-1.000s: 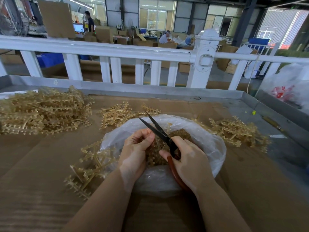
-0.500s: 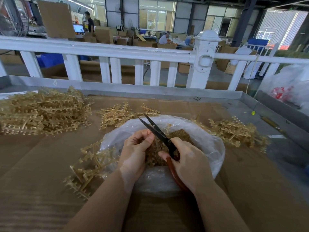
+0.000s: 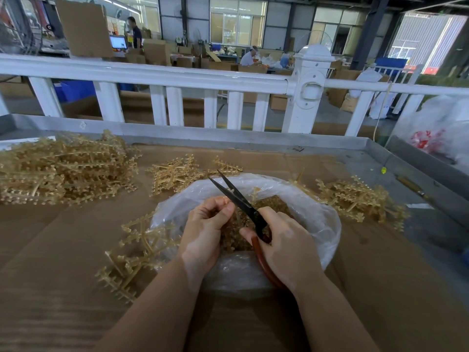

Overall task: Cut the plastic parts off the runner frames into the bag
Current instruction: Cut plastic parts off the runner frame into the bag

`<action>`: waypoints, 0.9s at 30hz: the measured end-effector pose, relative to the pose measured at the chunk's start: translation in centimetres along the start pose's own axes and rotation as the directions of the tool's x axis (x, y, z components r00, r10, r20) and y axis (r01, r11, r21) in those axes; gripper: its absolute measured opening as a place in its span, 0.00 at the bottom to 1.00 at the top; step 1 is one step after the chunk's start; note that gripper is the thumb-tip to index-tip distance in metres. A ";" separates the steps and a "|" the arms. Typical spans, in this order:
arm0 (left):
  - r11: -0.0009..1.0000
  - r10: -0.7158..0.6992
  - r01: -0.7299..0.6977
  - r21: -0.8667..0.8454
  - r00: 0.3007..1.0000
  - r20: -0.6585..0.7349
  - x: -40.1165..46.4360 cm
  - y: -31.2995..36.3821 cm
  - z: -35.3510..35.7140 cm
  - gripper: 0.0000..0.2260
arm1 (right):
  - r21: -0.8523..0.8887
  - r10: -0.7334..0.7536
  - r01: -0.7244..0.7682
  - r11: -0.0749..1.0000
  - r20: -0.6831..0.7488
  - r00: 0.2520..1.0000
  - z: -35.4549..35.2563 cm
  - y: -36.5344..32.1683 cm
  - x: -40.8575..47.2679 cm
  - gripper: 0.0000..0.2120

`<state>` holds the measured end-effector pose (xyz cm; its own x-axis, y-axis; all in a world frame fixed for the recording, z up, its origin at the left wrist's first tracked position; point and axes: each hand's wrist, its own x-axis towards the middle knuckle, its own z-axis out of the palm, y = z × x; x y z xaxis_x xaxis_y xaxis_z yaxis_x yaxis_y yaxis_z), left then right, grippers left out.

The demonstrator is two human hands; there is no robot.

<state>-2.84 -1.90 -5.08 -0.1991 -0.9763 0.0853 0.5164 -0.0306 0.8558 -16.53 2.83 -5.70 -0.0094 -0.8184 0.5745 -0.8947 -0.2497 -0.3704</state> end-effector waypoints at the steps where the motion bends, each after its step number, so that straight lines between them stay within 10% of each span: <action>1: 1.000 0.002 -0.002 0.002 1.000 -0.003 0.0 0.0 0.0 0.17 | 0.000 -0.001 0.001 1.000 0.005 1.000 0.0 0.0 0.0 0.18; 27: 0.999 -0.031 0.032 0.022 0.999 -0.041 0.1 -0.1 0.0 0.13 | -0.019 0.030 -0.029 0.999 0.050 0.998 -0.3 -0.2 0.2 0.14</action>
<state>-2.89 -1.96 -5.12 -0.1805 -0.9828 0.0380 0.4919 -0.0567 0.8688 -16.48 2.93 -5.28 -0.0138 -0.8502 0.5262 -0.9022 -0.2163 -0.3731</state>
